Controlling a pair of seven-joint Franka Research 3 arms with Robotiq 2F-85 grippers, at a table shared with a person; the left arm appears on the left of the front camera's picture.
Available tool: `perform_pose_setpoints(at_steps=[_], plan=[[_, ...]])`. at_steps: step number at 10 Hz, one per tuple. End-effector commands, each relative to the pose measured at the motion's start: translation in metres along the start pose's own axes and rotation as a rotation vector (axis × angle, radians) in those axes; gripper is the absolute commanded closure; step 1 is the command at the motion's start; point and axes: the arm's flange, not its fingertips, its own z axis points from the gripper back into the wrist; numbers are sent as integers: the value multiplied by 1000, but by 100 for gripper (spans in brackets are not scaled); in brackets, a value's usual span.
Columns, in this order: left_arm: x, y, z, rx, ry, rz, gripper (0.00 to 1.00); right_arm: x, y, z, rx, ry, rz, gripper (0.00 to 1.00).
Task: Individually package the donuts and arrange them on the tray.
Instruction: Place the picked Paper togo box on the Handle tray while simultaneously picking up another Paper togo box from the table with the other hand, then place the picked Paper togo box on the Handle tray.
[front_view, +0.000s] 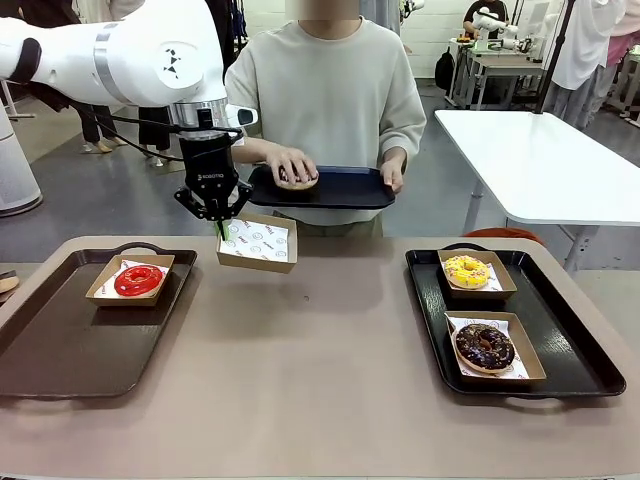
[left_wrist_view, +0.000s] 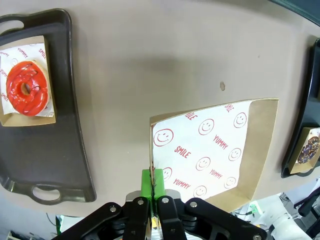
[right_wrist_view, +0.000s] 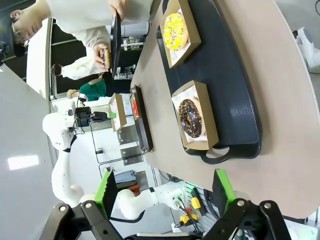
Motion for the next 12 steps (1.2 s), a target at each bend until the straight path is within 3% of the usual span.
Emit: perform_pose_setpoints(at_steps=[1, 12], plan=[[-3, 1, 2, -11, 1, 5, 100, -2, -1, 1, 1, 7, -7, 0], [-3, 1, 2, -11, 1, 5, 100, -2, -1, 1, 1, 7, -7, 0]])
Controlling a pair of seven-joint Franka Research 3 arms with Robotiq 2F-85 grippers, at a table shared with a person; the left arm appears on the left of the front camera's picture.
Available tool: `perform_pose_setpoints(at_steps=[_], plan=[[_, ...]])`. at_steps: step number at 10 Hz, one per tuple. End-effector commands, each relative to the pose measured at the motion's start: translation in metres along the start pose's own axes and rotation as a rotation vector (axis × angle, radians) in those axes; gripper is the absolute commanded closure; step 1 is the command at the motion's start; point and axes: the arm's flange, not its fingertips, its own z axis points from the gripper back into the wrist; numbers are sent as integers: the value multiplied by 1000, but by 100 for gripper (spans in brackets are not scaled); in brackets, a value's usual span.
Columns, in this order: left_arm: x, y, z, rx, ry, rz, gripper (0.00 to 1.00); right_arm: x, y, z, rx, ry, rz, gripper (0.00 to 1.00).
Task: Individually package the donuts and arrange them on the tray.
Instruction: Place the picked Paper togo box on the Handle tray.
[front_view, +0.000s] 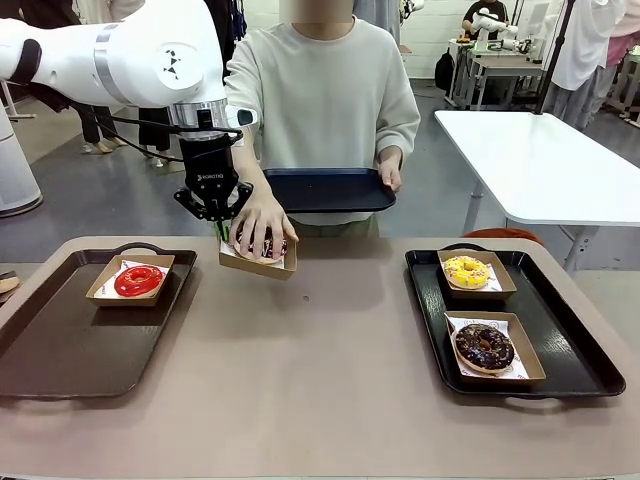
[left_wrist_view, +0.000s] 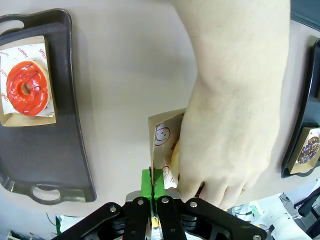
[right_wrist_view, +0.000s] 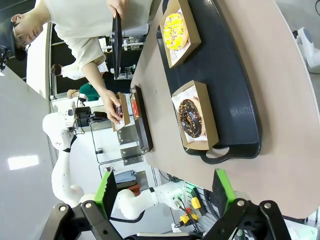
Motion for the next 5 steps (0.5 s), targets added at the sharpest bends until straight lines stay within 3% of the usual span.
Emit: perform_pose_setpoints(at_steps=[1, 5], plan=[[-3, 0, 2, -11, 1, 5, 100, -2, -1, 1, 1, 6, -7, 0], [-3, 0, 2, -11, 1, 5, 100, -2, -1, 1, 1, 6, -7, 0]])
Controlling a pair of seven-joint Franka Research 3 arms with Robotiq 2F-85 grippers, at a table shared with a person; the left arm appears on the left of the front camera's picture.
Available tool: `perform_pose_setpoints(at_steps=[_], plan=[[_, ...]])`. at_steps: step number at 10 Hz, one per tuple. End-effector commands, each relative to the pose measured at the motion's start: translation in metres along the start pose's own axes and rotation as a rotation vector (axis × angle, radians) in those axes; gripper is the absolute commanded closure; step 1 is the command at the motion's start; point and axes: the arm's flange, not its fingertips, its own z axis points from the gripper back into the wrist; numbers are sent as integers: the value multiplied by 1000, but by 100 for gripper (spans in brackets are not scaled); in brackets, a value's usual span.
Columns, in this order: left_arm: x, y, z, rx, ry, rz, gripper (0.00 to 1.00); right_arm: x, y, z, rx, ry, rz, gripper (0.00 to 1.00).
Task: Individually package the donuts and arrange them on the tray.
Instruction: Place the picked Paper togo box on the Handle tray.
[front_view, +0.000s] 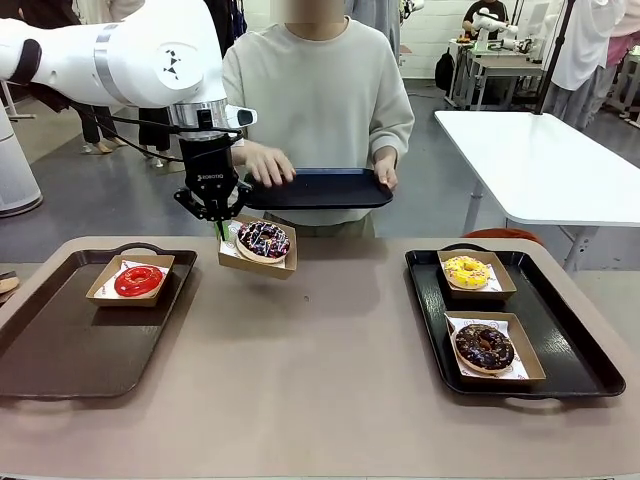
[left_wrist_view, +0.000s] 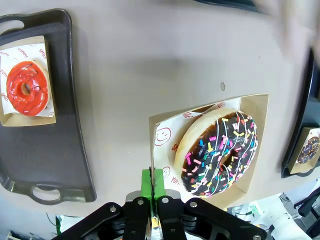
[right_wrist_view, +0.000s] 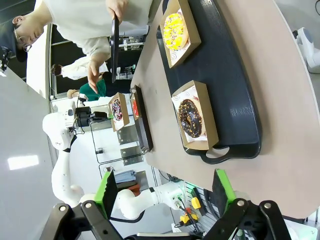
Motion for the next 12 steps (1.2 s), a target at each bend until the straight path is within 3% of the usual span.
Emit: perform_pose_setpoints(at_steps=[1, 5, 7, 10, 12], plan=[[-3, 0, 2, -11, 1, 5, 100, -2, -1, 1, 1, 6, -7, 0], [0, 0, 0, 0, 0, 0, 99, -2, -1, 1, 1, 6, -7, 0], [-33, 50, 28, -54, 1, -104, 99, -2, -1, 1, 1, 6, -7, 0], [-84, 152, 57, -170, -15, -69, 99, -2, -1, 1, 1, 6, -7, 0], [-111, 199, 46, -150, -13, -38, 99, -2, -1, 1, 1, 6, -7, 0]])
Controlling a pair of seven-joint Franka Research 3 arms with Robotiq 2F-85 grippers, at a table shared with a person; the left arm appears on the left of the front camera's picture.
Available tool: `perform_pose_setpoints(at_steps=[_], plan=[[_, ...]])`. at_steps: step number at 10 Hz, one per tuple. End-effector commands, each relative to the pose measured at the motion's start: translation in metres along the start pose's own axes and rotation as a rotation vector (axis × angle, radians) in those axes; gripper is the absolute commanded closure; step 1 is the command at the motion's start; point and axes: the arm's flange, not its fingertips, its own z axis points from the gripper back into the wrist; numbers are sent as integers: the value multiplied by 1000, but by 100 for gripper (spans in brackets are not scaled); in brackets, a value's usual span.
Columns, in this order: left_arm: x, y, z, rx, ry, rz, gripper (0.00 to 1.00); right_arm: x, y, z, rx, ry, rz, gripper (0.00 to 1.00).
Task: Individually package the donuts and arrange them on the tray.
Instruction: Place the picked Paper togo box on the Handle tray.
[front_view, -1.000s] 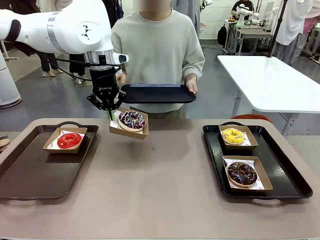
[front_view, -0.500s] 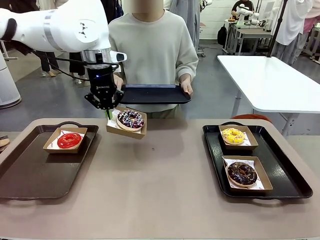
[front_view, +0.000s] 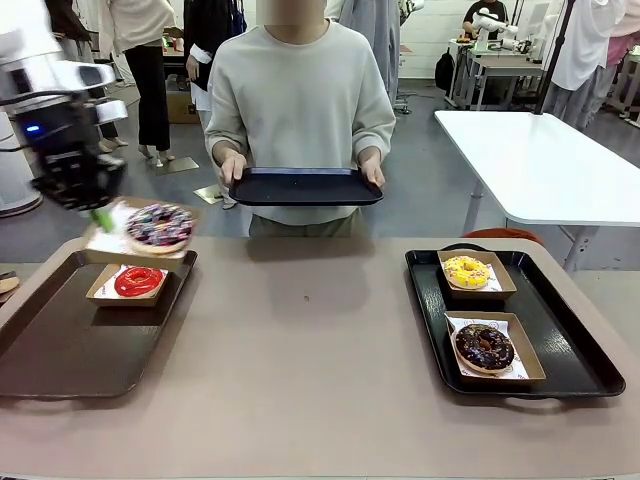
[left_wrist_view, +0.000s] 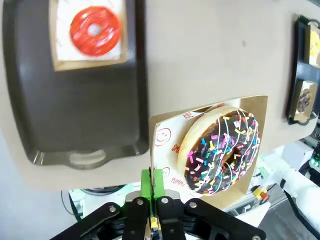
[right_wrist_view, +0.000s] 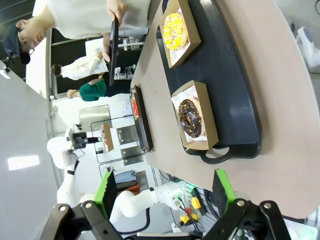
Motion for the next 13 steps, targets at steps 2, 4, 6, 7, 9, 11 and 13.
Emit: perform_pose_setpoints(at_steps=[2, 4, 6, 7, 9, 11, 13], plan=[[-35, 55, -28, 62, -43, -6, 99, -2, 0, 1, 1, 6, -6, 0], [-37, 90, -44, 73, -42, 1, 99, -2, 0, 1, 1, 6, -6, 0], [-33, 115, -65, 70, -23, 0, 99, -2, 0, 1, 1, 6, -6, 0], [-30, 121, -75, 80, -14, -2, 99, -2, 0, 1, 1, 6, -6, 0], [-26, 125, -86, 120, -13, -6, 99, -2, 0, 1, 1, 6, -6, 0], [-28, 122, -83, 90, 2, 21, 99, -2, 0, 1, 1, 6, -6, 0], [-28, 122, -83, 90, 2, 21, 99, -2, 0, 1, 1, 6, -6, 0]])
